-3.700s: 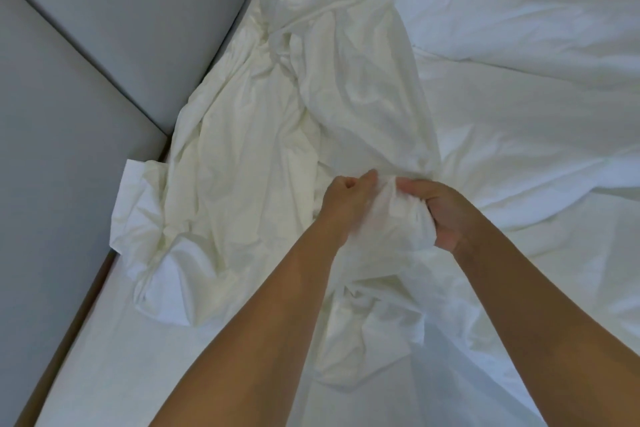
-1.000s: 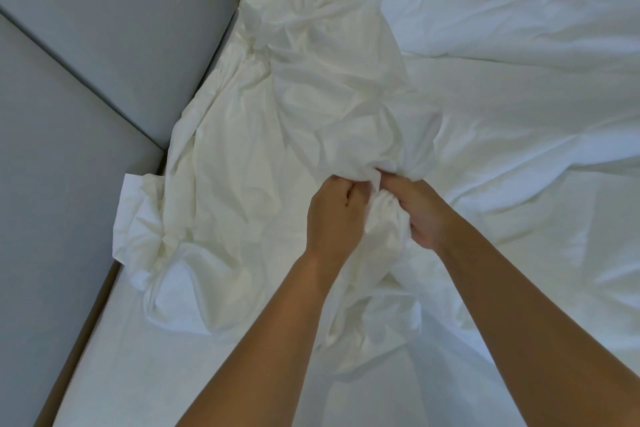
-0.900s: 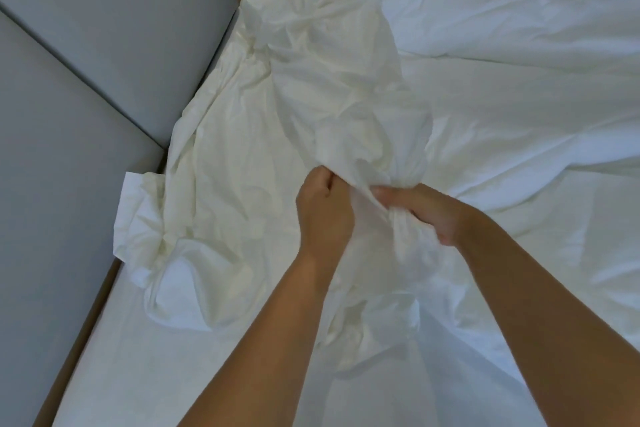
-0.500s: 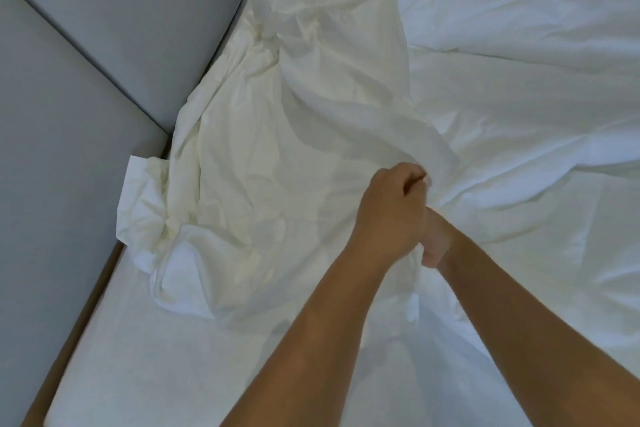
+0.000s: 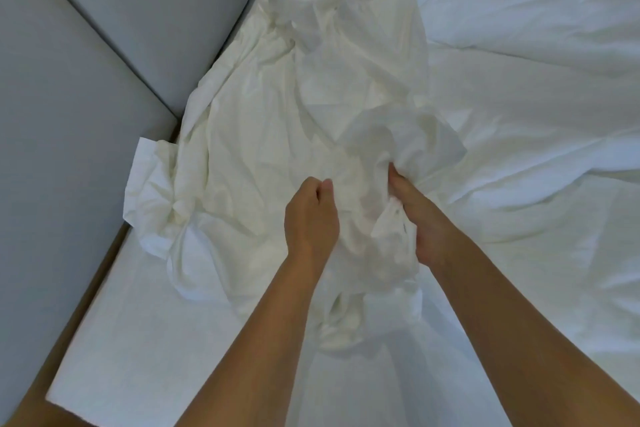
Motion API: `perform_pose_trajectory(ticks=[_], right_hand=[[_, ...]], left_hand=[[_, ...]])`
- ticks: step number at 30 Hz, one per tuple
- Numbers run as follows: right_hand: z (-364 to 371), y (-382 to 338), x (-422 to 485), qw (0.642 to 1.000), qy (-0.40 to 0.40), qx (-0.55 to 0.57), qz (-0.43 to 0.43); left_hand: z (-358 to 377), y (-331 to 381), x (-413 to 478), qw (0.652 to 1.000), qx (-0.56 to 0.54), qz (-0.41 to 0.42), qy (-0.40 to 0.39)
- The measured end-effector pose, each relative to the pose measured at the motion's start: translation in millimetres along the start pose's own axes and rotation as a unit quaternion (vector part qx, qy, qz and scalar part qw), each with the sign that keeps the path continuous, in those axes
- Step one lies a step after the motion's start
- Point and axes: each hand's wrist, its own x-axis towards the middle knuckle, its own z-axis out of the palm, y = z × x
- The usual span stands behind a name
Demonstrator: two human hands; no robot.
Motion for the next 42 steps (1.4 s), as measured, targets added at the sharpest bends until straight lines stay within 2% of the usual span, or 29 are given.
perform_pose_trajectory(ticks=[2, 4, 7, 9, 12, 14, 16, 18, 20, 22, 24, 27, 30, 32, 35, 39, 42], right_hand=[[-0.9, -0.9, -0.4, 0.999, -0.043, 0.008, 0.032], [3.5, -5.1, -2.7, 0.994, -0.096, 0.005, 0.055], [13.2, -13.9, -2.8, 0.988, -0.135, -0.052, 0.051], [14.3, -17.0, 1.4, 0.995, -0.094, -0.040, 0.010], [17.4, -14.6, 1.2, 0.993, -0.073, 0.075, -0.051], [20.9, -7.5, -0.6, 0.987, -0.090, 0.124, -0.040], [24.9, -2.2, 0.1, 0.985, -0.101, 0.138, -0.011], [29.1, 0.8, 2.2, 0.987, -0.103, 0.123, 0.028], [31.5, 3.4, 2.7, 0.989, -0.088, 0.108, 0.050], [31.4, 8.0, 3.1, 0.992, -0.061, 0.101, 0.045], [26.6, 12.0, 3.7, 0.993, -0.030, 0.104, 0.035], [19.8, 7.8, 4.1, 0.998, -0.002, 0.055, -0.013], [21.4, -4.1, 6.3, 0.994, 0.071, -0.050, -0.065], [24.7, -9.2, 9.6, 0.987, 0.098, -0.106, -0.073], [30.9, -9.4, 13.2, 0.991, 0.088, -0.094, -0.042], [41.7, -10.2, 14.7, 0.998, 0.006, -0.064, 0.020], [55.9, -18.3, 18.8, 0.996, -0.013, -0.088, 0.001]], left_hand=[[-10.9, 9.9, -15.1, 0.992, 0.005, 0.123, 0.039], [-16.0, 19.3, -36.3, 0.970, 0.068, 0.230, 0.048], [-22.4, 24.0, -50.3, 0.954, 0.119, 0.277, 0.000], [-30.2, 18.8, -44.1, 0.954, 0.143, 0.260, -0.042], [-40.8, 13.1, -31.6, 0.968, 0.114, 0.219, -0.052], [-42.0, 13.6, -30.5, 0.966, 0.098, 0.236, -0.029], [-40.6, 11.0, -28.9, 0.977, 0.033, 0.212, -0.011], [-36.3, 5.8, -18.1, 0.991, -0.040, 0.124, -0.005], [-27.8, -3.0, -1.3, 0.997, -0.062, -0.004, -0.052], [-14.5, -12.8, 13.4, 0.985, -0.047, -0.111, -0.124], [0.1, -22.1, 17.7, 0.973, -0.032, -0.165, -0.158], [16.1, -29.9, 22.6, 0.977, -0.063, -0.154, -0.133], [18.3, -33.4, 24.7, 0.984, -0.073, -0.123, -0.105], [8.4, -38.2, 25.5, 0.993, -0.060, -0.092, -0.045], [-19.9, -42.6, 30.3, 0.995, -0.071, -0.054, 0.045], [-64.0, -24.1, 39.8, 0.976, -0.192, -0.074, 0.071], [-87.7, -0.9, 41.1, 0.954, -0.270, -0.051, 0.120]])
